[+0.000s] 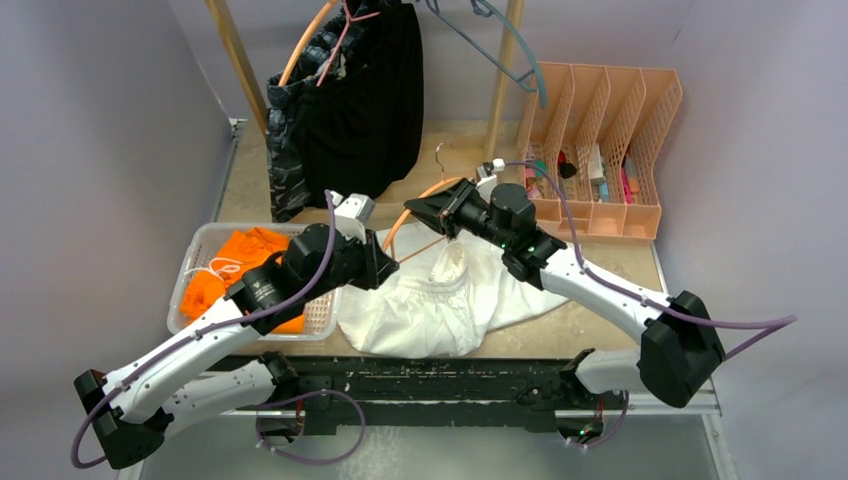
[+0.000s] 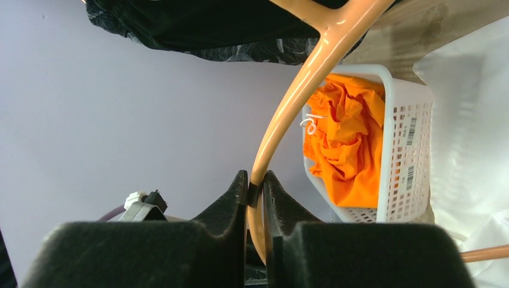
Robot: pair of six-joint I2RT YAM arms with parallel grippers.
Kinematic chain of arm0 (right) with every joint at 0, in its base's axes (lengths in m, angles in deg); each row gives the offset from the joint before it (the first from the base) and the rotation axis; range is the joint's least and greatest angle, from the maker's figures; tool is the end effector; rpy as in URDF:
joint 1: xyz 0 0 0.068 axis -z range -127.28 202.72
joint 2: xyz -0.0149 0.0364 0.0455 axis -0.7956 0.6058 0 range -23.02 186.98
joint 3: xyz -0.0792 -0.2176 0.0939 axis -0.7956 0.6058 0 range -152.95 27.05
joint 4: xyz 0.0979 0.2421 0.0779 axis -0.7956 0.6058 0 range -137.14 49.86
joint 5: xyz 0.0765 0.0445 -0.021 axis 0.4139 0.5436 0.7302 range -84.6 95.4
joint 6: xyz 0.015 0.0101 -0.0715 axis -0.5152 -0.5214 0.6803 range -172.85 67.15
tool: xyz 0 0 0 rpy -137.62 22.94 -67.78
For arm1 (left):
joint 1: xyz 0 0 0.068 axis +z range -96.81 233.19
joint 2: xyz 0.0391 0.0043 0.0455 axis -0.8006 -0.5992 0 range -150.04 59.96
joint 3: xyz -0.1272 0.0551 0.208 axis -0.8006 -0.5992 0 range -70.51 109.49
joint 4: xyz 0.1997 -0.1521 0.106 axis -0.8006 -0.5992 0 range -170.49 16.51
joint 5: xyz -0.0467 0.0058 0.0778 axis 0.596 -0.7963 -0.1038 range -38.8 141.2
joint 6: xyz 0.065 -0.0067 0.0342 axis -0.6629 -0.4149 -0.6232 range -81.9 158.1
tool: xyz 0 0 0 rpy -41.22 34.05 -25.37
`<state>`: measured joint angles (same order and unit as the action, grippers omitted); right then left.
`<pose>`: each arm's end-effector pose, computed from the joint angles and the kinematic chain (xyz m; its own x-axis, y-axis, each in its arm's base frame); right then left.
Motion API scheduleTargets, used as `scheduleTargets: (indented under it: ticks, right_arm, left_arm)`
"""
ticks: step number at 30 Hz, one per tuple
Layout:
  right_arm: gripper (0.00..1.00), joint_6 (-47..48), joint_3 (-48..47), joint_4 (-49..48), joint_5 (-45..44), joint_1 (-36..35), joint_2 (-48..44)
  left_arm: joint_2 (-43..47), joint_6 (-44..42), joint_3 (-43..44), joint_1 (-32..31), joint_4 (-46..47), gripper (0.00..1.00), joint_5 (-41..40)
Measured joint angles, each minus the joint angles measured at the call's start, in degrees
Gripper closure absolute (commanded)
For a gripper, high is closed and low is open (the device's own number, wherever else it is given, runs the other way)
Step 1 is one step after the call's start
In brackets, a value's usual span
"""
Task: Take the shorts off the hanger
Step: Place the hanger on the clothes rod.
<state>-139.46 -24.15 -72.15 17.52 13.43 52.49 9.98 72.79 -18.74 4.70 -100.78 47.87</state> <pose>0.2649 0.2333 0.2967 -0.7796 0.6232 -0.0618 -0.0558 0.0291 0.9980 0.1633 -0.1793 0.3072 -0.6403 -0.1339 -0.7564 0.4237 0.7598 -0.4932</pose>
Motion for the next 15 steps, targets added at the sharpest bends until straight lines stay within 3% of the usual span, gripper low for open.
scheduleTargets:
  ticks: [10,15]
  right_arm:
    - [0.44,2.8,0.0,-3.1,5.2,0.0,0.8]
    - [0.37,8.0,-0.1,1.8,4.9,0.0,-2.5]
  left_arm:
    - [2.0,0.2,3.3,0.5,-6.0,1.00,-6.4]
    - [2.0,0.0,7.5,0.5,-8.6,1.00,-9.4]
